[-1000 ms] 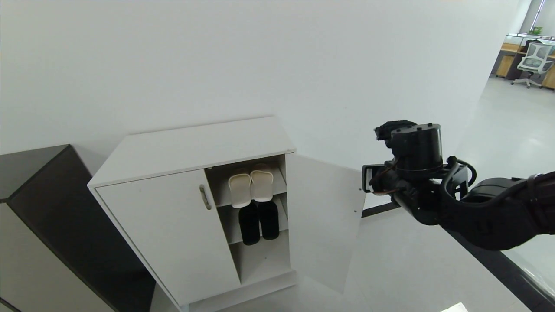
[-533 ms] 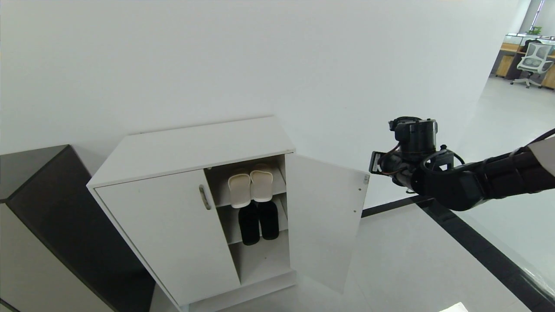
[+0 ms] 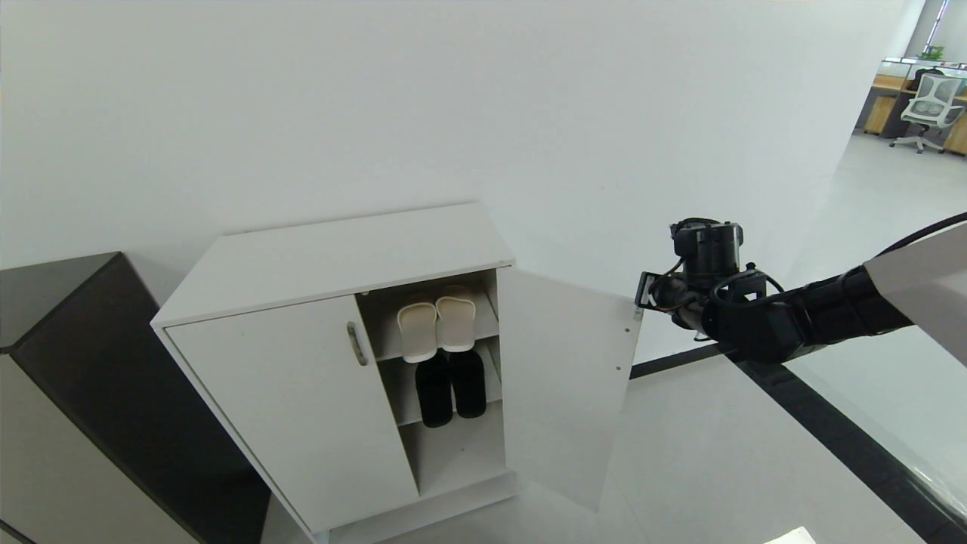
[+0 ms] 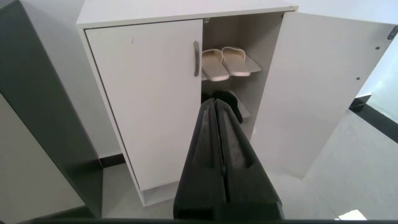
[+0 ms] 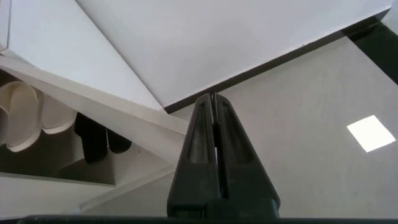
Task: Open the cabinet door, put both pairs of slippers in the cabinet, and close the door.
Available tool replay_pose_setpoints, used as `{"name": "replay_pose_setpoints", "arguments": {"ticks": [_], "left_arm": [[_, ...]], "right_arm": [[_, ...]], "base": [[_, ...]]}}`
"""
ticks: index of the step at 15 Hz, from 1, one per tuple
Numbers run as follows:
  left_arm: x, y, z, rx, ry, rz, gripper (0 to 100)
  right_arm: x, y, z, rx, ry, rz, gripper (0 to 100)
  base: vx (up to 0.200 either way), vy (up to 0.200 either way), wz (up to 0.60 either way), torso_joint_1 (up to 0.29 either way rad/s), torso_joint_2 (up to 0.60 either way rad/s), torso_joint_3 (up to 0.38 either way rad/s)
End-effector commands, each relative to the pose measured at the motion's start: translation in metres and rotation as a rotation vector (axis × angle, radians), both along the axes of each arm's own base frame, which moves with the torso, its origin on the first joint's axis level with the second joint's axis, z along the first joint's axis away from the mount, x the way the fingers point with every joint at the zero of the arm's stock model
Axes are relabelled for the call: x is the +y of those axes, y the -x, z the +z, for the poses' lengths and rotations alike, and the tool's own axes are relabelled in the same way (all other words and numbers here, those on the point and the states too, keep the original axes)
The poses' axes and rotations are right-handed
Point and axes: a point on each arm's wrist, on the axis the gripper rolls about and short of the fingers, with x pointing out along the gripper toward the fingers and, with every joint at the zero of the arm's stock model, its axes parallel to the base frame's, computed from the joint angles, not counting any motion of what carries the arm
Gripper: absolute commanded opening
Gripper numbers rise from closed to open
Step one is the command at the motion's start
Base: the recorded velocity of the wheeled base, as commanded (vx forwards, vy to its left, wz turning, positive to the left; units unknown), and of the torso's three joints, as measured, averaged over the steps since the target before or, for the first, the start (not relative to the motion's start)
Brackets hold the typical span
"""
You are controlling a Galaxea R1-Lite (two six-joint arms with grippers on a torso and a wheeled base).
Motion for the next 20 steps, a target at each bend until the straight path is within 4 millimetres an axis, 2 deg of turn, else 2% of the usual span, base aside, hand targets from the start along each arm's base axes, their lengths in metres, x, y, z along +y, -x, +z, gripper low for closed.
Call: {"name": "replay_pose_setpoints", "arguments": {"ticks": [1,4,13,18,20], "left_arm": [[0.0,0.0,0.0,0.0,0.001,0.0,0],[0.0,0.0,0.0,0.0,0.001,0.0,0],[0.0,0.0,0.0,0.0,0.001,0.0,0],[0.0,0.0,0.0,0.0,0.001,0.0,0],[0.0,0.0,0.0,0.0,0.002,0.0,0]], "right_arm": [[0.005,0.0,-0.006,0.012,0.006,0.011,0],[0.013,0.002,-0.011,0.028,0.013,0.028,0],[0.014,0.007,-0.017,0.053,0.024,0.032,0],[0.027,0.023,-0.018,0.069,0.035,0.073,0],[0.043,0.048,-0.007,0.064,0.038,0.136,0]], "base": [[0.0,0.0,0.0,0.0,0.0,0.0],[0.0,0.0,0.0,0.0,0.0,0.0],[0.0,0.0,0.0,0.0,0.0,0.0],[0.0,0.0,0.0,0.0,0.0,0.0],[0.0,0.0,0.0,0.0,0.0,0.0]]}}
